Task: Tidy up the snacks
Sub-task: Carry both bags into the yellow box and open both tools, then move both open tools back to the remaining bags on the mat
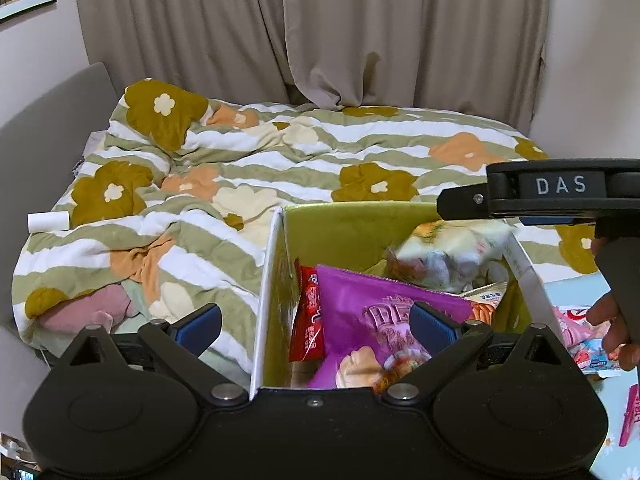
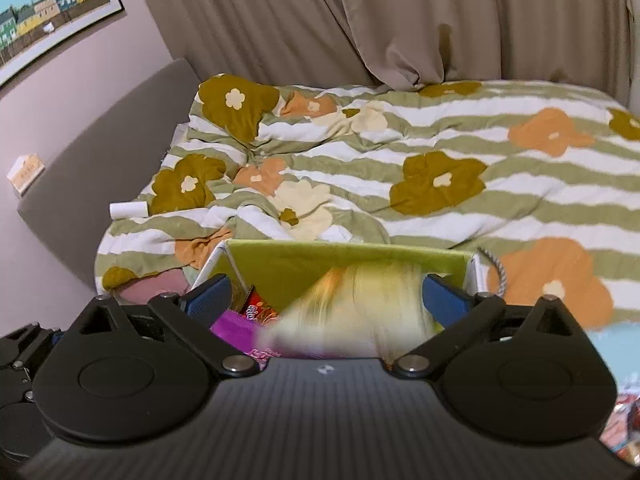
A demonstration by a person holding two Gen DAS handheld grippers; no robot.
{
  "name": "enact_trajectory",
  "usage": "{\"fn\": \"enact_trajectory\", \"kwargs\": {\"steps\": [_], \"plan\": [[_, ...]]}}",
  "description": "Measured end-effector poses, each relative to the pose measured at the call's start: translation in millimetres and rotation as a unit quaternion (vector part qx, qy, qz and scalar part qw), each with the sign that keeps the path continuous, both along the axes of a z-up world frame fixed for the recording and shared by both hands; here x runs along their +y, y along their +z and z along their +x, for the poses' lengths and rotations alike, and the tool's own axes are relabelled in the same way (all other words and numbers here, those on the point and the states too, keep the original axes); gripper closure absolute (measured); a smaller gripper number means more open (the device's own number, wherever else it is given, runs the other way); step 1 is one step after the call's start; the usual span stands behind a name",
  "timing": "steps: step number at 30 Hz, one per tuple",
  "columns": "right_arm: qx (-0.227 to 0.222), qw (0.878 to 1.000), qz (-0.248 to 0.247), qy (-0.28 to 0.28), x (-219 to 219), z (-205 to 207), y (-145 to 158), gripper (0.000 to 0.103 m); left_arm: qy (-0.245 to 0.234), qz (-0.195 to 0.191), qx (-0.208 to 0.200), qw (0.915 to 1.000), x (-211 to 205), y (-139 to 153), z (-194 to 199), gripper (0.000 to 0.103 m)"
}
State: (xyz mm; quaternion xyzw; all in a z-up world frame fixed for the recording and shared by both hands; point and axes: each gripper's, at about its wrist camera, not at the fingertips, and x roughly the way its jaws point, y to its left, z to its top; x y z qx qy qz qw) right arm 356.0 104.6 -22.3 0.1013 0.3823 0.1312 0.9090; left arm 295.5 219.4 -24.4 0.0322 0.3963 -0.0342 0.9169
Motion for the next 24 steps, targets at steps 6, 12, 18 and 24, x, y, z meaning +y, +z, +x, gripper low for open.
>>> {"fn": "enact_trajectory", "kwargs": {"steps": [6, 12, 18, 24], "plan": [[0.003, 1.000, -0.001, -0.008, -3, -10, 1, 0.000, -0.002, -0.002, -0.004, 1.0000, 1, 2, -6, 0.001], [-0.014, 1.000, -0.003, -0.016, -7, -26, 14, 0.000, -0.006, -0.007, -0.018, 0.9998, -1, 11, -13, 0.001], [-0.031, 0.999, -0.011, -0.032, -12, -51, 30, 0.000, -0.018, -0.016, -0.032, 0.9992, -7, 18, -24, 0.001], [-0.041, 0.998, -0.019, -0.052, -24, -80, 42, 0.000, -0.038, -0.020, -0.043, 0.9982, -21, 24, -38, 0.001]]}}
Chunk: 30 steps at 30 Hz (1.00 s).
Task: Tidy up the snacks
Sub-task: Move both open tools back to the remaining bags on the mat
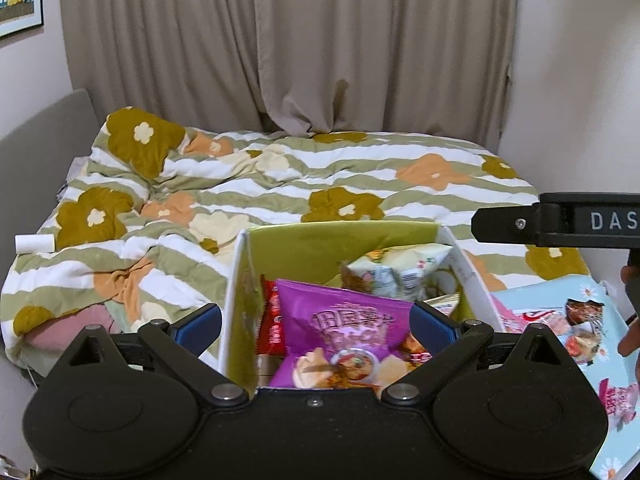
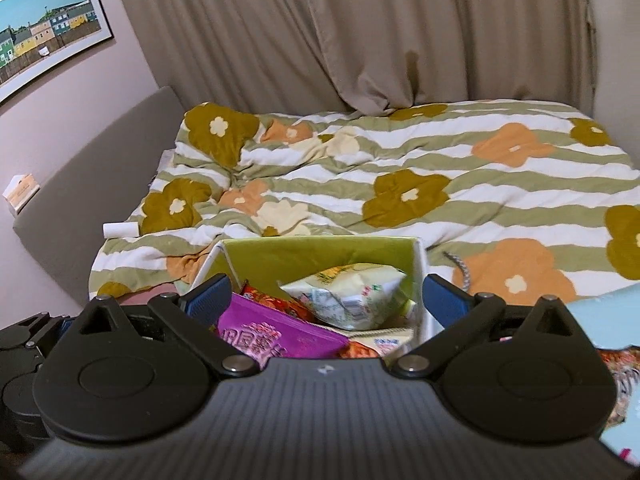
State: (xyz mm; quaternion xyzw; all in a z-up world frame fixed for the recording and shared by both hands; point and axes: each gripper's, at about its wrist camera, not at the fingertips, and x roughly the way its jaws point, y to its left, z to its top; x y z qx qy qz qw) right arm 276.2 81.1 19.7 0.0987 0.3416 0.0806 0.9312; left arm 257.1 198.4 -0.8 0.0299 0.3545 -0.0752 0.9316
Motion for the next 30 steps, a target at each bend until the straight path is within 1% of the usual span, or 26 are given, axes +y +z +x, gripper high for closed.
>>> {"fn": "enact_trajectory", "kwargs": {"steps": [4, 7, 11, 16, 22, 27, 30], "plan": [[-0.007, 1.000, 0.000, -0.008, -19, -21, 7, 0.000, -0.005, -0.005, -0.006, 1.0000, -18, 6, -12, 0.001], [-0.014, 1.000, -0.007, -0.016, -38, -35, 13, 0.000, -0.011, -0.002, -0.018, 0.9998, -39, 12, -23, 0.001], [-0.025, 0.999, -0.012, -0.024, -74, -56, 18, 0.000, -0.008, -0.004, -0.030, 0.9995, -70, 19, -36, 0.001], [-0.017, 0.999, -0.014, -0.033, -129, -73, 18, 0.000, -0.011, -0.012, -0.034, 0.9993, -120, 20, -48, 0.001], [-0.002, 0.999, -0.005, -0.048, -198, -84, 8, 0.000, -0.024, -0.007, -0.029, 0.9993, -177, 10, -54, 0.001], [0.018, 0.998, -0.004, -0.055, -245, -89, -6, 0.000, -0.036, -0.009, -0.012, 0.9992, -221, -6, -51, 0.001], [0.034, 0.998, 0.004, -0.055, -267, -87, -19, 0.000, -0.039, -0.008, 0.006, 0.9992, -245, -21, -45, 0.001]]}}
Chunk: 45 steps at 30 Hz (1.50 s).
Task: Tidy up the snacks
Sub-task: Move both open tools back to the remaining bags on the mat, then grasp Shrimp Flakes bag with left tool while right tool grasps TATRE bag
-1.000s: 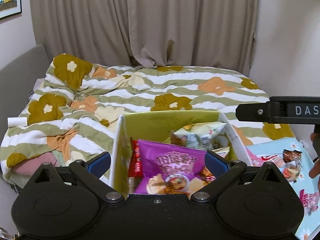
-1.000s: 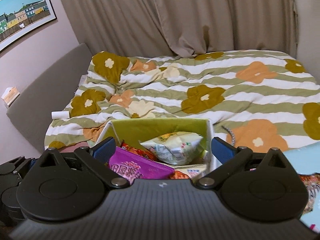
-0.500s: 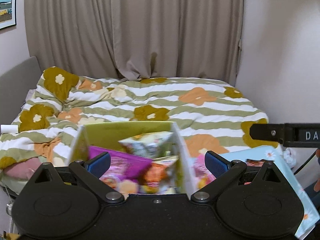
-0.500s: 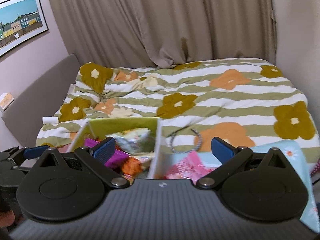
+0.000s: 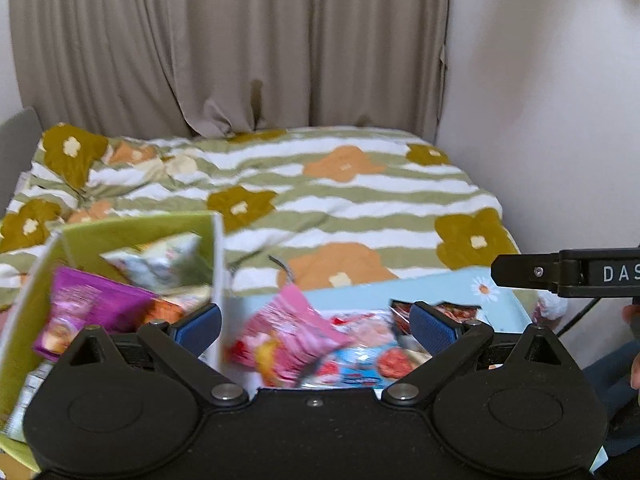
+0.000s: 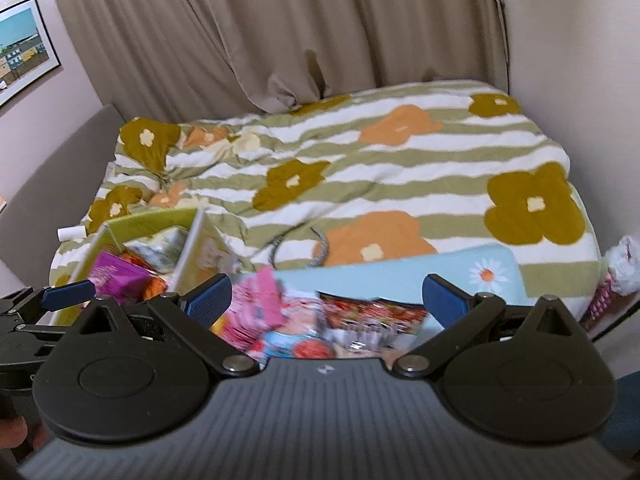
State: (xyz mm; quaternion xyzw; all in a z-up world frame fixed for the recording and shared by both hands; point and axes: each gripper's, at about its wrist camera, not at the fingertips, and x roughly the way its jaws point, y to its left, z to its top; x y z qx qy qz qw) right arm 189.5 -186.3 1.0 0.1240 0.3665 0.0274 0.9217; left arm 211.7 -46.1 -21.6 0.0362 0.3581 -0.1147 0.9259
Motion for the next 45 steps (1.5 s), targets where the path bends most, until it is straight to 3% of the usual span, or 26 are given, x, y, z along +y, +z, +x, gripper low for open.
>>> {"fn": "enact_trajectory", "kwargs": {"steps": [9, 19, 25, 31, 45], "plan": [[0.057, 0.997, 0.047, 0.004, -45, 23, -54, 0.000, 0.000, 0.023, 0.061, 0.9979, -45, -58, 25, 0.002], [0.099, 0.991, 0.085, 0.010, -42, 50, -105, 0.000, 0.008, 0.021, 0.122, 0.9922, -51, -105, 60, 0.006], [0.116, 0.989, 0.093, 0.005, -42, 62, -122, 0.000, 0.000, 0.012, 0.140, 0.9901, -52, -121, 77, 0.006], [0.134, 0.986, 0.097, 0.001, -40, 65, -136, 0.000, -0.013, 0.012, 0.165, 0.9862, -55, -138, 85, 0.016], [0.146, 0.986, 0.084, 0.008, -42, 61, -151, 0.000, -0.043, 0.032, 0.150, 0.9872, -62, -137, 73, 0.030]]}}
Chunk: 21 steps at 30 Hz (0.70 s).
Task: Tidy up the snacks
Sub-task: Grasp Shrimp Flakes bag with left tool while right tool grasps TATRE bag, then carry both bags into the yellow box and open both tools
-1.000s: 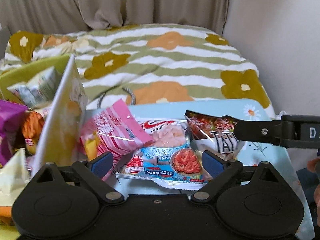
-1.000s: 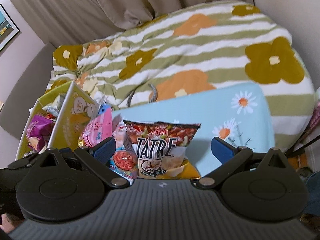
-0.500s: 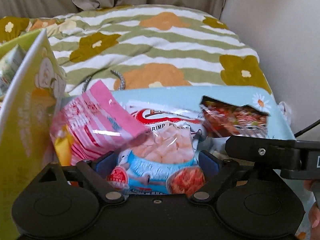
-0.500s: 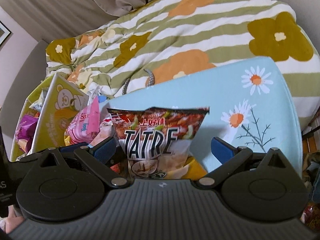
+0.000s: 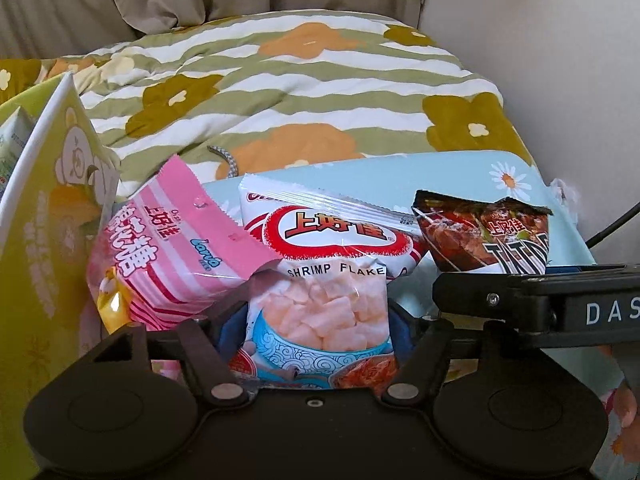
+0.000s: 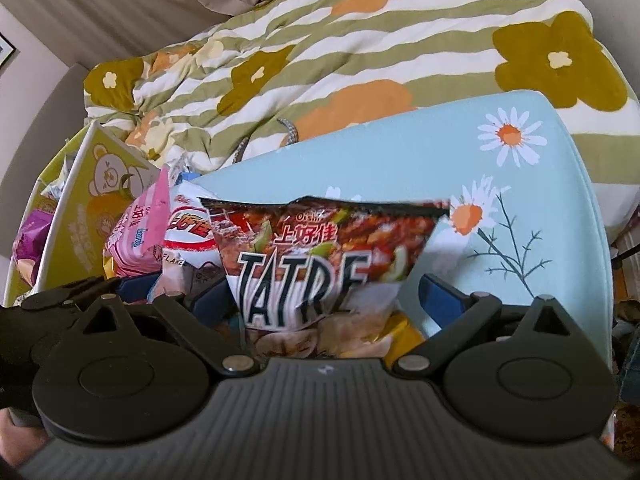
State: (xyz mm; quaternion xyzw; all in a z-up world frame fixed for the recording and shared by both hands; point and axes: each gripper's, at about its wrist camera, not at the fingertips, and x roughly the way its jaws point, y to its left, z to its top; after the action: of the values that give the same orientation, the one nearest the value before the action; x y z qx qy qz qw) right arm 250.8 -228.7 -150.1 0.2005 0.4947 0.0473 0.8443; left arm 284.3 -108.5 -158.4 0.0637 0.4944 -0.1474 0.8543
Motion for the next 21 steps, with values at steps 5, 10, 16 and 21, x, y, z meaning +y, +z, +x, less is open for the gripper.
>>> {"fn": "enact_trajectory", "kwargs": {"steps": [5, 10, 16, 21], "plan": [[-0.005, 1.000, -0.005, 0.003, -4, -8, 1, 0.000, -0.003, -0.002, 0.000, 1.0000, -4, 1, -7, 0.032], [-0.007, 1.000, -0.014, 0.009, -6, -14, -1, 0.015, -0.010, 0.005, -0.009, 0.9999, -9, 2, -15, 0.034], [-0.017, 0.999, -0.028, 0.000, -11, -28, 4, 0.025, -0.015, 0.004, -0.019, 0.9997, -13, 7, -23, 0.038], [-0.028, 0.999, -0.041, -0.011, -15, -43, 16, 0.026, -0.022, -0.003, -0.034, 0.9992, -16, 18, -35, 0.038]]}}
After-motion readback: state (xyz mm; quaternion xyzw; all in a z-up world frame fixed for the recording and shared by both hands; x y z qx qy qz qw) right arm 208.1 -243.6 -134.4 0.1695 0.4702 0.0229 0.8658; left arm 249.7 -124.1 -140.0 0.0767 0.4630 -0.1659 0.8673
